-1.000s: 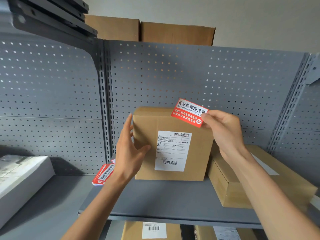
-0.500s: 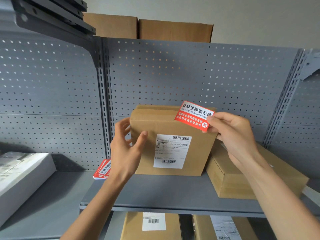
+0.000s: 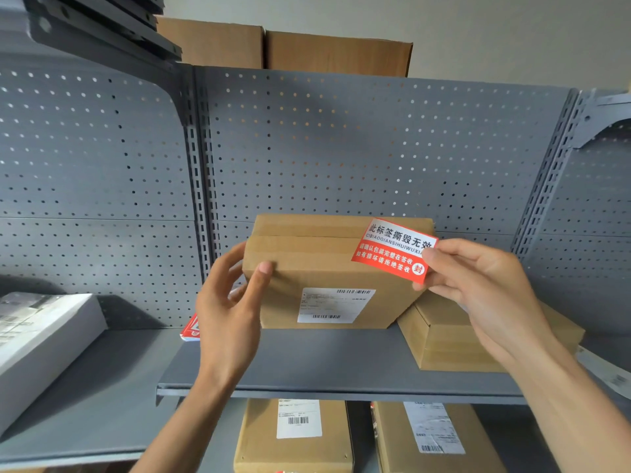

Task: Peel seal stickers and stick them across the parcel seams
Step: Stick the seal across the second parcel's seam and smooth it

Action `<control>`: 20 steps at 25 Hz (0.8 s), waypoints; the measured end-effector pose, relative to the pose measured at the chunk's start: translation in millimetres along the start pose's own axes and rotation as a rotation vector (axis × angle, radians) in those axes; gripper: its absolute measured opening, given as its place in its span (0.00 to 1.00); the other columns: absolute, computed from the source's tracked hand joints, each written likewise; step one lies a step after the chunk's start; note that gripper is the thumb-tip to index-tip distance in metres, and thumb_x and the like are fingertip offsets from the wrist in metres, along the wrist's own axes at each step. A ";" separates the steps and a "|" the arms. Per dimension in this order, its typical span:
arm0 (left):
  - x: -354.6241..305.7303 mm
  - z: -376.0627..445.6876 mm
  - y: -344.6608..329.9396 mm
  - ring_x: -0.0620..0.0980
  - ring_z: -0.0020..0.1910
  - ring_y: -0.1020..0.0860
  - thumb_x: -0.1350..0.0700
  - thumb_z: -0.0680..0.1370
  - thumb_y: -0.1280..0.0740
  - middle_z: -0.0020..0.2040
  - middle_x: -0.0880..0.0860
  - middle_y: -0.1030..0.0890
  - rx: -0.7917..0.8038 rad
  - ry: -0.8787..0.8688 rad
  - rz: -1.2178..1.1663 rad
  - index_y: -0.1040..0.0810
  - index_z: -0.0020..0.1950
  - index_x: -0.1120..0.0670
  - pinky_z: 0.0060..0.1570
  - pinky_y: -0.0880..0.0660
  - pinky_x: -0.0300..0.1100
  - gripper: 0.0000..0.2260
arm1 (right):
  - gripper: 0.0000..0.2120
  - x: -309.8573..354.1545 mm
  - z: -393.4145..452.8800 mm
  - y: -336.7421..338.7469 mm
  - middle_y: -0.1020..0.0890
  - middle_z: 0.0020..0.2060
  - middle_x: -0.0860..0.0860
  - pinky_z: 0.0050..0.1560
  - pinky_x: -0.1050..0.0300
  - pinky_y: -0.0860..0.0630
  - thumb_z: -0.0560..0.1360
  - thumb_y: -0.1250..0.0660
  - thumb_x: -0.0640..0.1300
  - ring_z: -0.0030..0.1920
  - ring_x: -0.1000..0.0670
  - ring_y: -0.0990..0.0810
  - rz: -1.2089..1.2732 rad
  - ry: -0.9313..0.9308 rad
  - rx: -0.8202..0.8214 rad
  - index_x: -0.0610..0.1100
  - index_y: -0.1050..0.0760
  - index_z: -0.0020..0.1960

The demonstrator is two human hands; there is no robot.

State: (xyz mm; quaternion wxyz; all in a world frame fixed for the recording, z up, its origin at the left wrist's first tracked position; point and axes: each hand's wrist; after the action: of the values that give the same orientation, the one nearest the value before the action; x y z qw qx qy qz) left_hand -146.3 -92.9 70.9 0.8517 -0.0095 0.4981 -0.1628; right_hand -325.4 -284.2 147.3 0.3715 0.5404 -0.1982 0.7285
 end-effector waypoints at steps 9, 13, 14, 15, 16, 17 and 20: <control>39.8 -42.6 16.0 0.50 0.62 0.18 0.54 0.78 0.25 0.62 0.47 0.16 0.006 -0.013 0.071 0.21 0.68 0.50 0.63 0.23 0.40 0.19 | 0.05 -34.9 -20.8 2.6 0.11 0.42 0.47 0.49 0.55 0.18 0.79 0.30 0.39 0.35 0.50 0.16 -0.005 -0.099 0.012 0.43 0.16 0.47; 46.2 -52.2 25.0 0.43 0.64 0.20 0.63 0.77 0.25 0.66 0.43 0.18 0.008 0.001 0.143 0.24 0.73 0.49 0.62 0.24 0.38 0.26 | 0.05 -53.3 -26.0 -5.4 0.11 0.43 0.47 0.45 0.58 0.17 0.80 0.30 0.39 0.35 0.50 0.15 -0.017 -0.143 0.032 0.42 0.16 0.48; 48.3 -54.3 28.2 0.42 0.64 0.20 0.64 0.76 0.25 0.66 0.41 0.18 0.012 0.008 0.167 0.25 0.73 0.46 0.63 0.24 0.42 0.28 | 0.05 -57.4 -28.1 -7.7 0.11 0.42 0.47 0.43 0.61 0.18 0.80 0.30 0.38 0.35 0.51 0.15 -0.016 -0.153 0.036 0.42 0.16 0.48; 49.8 -56.1 31.2 0.40 0.63 0.20 0.64 0.76 0.24 0.65 0.37 0.19 0.018 0.017 0.188 0.25 0.72 0.42 0.64 0.25 0.44 0.29 | 0.05 -61.2 -29.8 -9.7 0.11 0.42 0.48 0.40 0.66 0.19 0.80 0.30 0.38 0.34 0.51 0.15 -0.017 -0.157 0.036 0.42 0.16 0.48; 50.5 -58.0 33.8 0.39 0.62 0.20 0.64 0.76 0.24 0.64 0.34 0.19 0.024 0.027 0.215 0.26 0.71 0.37 0.64 0.25 0.45 0.30 | 0.05 -64.3 -31.8 -11.5 0.11 0.40 0.48 0.37 0.70 0.22 0.80 0.31 0.38 0.33 0.52 0.15 -0.026 -0.157 0.037 0.41 0.16 0.48; 51.2 -59.8 36.2 0.39 0.61 0.20 0.64 0.76 0.24 0.64 0.32 0.20 0.032 0.032 0.244 0.26 0.70 0.34 0.65 0.25 0.45 0.31 | 0.05 -67.4 -33.9 -13.4 0.11 0.39 0.50 0.35 0.73 0.25 0.80 0.31 0.38 0.33 0.53 0.15 -0.043 -0.154 0.041 0.41 0.16 0.48; 53.6 -64.1 41.7 0.35 0.61 0.21 0.63 0.77 0.25 0.63 0.32 0.19 0.068 0.020 0.327 0.26 0.72 0.36 0.65 0.25 0.40 0.30 | 0.05 -75.6 -40.9 -18.6 0.12 0.37 0.53 0.34 0.73 0.26 0.80 0.31 0.37 0.32 0.54 0.16 -0.083 -0.146 0.065 0.41 0.17 0.47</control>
State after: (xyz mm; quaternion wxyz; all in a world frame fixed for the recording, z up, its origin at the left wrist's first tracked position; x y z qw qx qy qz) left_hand -165.5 -59.3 -14.1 0.8617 0.1023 0.4954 -0.0390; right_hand -326.9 -268.6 60.8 0.3680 0.6115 -0.1783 0.6774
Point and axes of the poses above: each hand's wrist, its own z-axis towards the middle knuckle, its own y-axis out of the back of the hand, x = y × z
